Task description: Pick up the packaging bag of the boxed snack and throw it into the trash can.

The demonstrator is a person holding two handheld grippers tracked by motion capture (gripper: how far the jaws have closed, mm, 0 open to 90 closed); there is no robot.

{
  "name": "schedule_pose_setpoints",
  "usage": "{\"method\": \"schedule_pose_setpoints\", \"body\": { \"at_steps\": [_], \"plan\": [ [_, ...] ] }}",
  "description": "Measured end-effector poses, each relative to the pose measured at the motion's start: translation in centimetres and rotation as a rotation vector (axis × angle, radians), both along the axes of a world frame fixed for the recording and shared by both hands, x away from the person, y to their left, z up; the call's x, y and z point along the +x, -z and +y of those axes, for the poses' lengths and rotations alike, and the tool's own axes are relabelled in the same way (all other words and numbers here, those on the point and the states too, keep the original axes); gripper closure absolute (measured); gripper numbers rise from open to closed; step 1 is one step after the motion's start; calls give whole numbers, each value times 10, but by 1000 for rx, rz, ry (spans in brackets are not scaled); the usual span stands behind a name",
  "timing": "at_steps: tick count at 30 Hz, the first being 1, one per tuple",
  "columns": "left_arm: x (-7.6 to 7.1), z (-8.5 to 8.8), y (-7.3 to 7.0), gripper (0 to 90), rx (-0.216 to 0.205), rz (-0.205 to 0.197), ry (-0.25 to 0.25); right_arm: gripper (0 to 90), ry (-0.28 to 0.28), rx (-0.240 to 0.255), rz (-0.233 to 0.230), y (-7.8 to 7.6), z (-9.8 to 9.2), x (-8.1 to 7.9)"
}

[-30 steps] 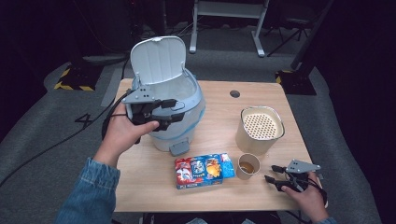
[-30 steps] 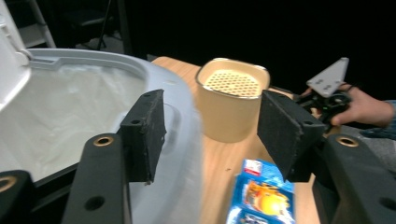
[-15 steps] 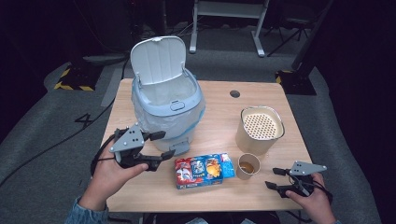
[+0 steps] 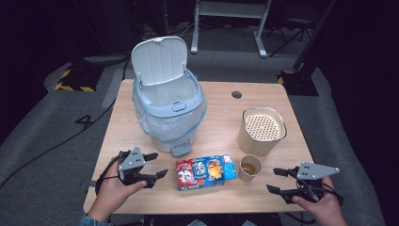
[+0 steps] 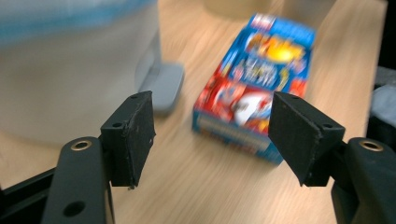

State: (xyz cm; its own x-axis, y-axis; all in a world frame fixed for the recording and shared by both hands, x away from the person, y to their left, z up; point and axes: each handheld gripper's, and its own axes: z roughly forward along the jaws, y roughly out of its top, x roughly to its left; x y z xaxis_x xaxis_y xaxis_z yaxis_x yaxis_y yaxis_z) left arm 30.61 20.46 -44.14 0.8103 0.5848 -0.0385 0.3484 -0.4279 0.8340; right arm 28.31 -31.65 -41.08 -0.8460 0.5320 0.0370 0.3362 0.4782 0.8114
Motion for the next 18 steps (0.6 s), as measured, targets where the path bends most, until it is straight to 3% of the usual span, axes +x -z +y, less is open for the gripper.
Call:
{"method": "schedule_pose_setpoints", "body": {
  "at_steps": [4, 8, 14, 18],
  "plan": [
    [7, 3, 23, 316, 23, 55, -28, 345, -49, 18, -17, -16, 16, -2],
    [12, 3, 38, 316, 53, 80, -39, 347, -98, 20, -8, -23, 36, 1],
    [15, 2, 47, 316, 97, 87, -50, 309, -123, -43, 28, -21, 68, 14],
    [16, 2, 53, 316, 133, 95, -54, 292, -124, -56, 64, -20, 85, 29]
  ]
}}
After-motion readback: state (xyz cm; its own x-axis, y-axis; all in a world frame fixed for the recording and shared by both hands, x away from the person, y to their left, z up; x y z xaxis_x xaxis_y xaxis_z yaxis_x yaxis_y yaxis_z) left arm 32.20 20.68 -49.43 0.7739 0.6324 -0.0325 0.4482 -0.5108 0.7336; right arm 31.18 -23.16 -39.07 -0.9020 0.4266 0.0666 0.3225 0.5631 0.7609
